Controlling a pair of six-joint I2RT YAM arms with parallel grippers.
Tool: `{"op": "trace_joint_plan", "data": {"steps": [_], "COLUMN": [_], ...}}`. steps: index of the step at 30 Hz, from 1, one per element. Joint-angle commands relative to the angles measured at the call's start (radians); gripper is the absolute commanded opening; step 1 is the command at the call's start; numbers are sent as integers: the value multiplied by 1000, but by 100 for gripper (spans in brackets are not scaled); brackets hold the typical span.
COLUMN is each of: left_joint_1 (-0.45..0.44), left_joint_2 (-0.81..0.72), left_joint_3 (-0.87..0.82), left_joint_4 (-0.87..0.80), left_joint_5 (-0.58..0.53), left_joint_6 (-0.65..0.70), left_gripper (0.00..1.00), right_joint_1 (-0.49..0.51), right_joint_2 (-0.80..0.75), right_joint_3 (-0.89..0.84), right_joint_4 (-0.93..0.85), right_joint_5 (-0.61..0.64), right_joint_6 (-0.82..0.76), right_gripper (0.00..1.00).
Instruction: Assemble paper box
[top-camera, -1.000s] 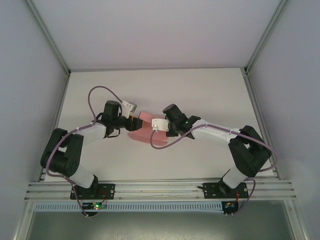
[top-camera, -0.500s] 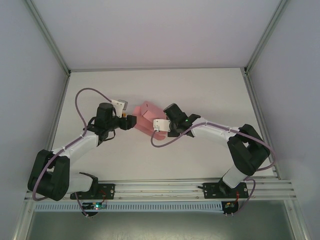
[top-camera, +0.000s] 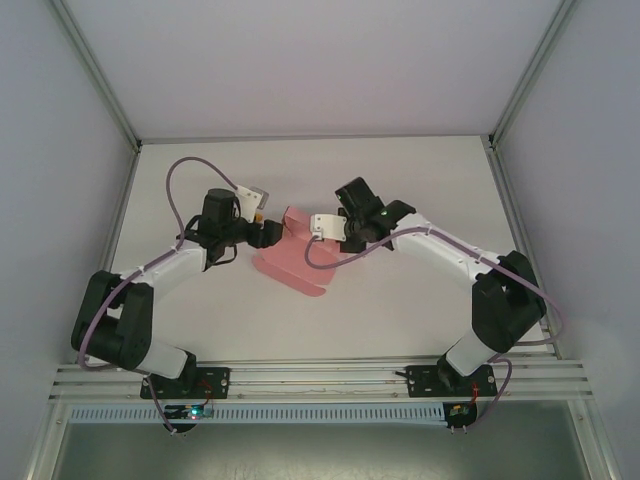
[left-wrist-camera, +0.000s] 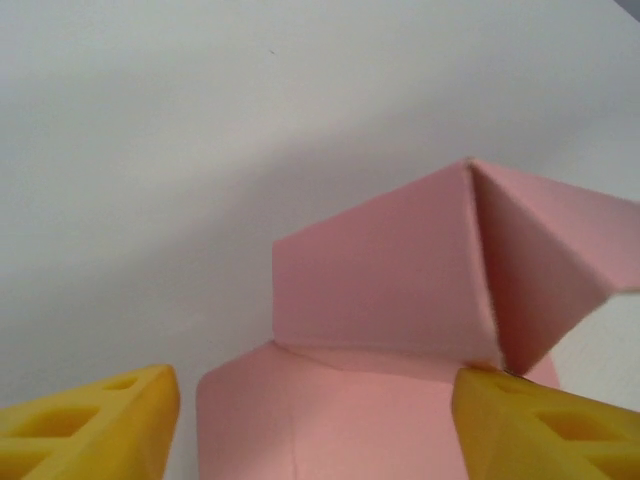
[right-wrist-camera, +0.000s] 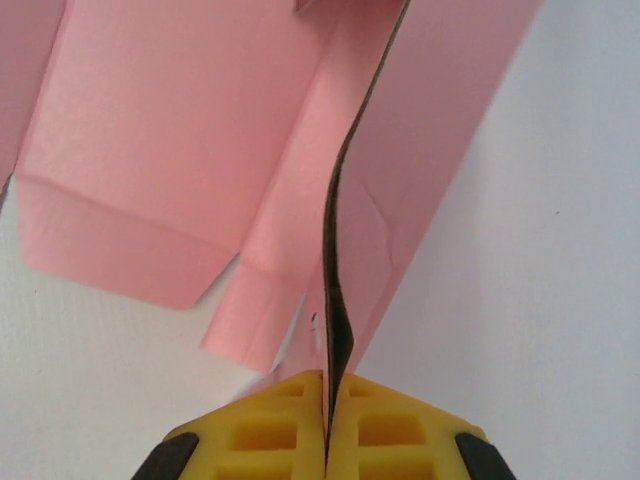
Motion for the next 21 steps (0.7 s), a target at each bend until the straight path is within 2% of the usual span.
{"op": "trace_joint_plan", "data": {"steps": [1, 6, 9, 14, 18, 21], "left_joint_1": [13, 15, 14, 16, 18, 25], "left_joint_2": [47, 137, 171, 166, 151, 178], "left_joint_3": [43, 103, 126, 91, 62, 96], "left_joint_4": [36, -17, -44, -43, -21, -47], "left_joint_5": [126, 241, 292, 277, 202, 199], "left_joint_6": [66, 107, 119, 74, 28, 20], "left_gripper": [67, 61, 59, 56, 56, 53], "right_joint_1": [-11, -11, 2, 9, 28, 46], "right_joint_2": [37, 107, 130, 108, 90, 79], "right_joint_3": [48, 64, 47, -24, -75, -119], "right_joint_4": [-86, -95, -53, 68, 81, 115], "right_joint_5": [-80, -37, 36, 184, 236, 240], "right_joint_6": [-27, -51, -64, -81, -106, -106], "right_gripper": [0, 0, 0, 0, 0, 0]}}
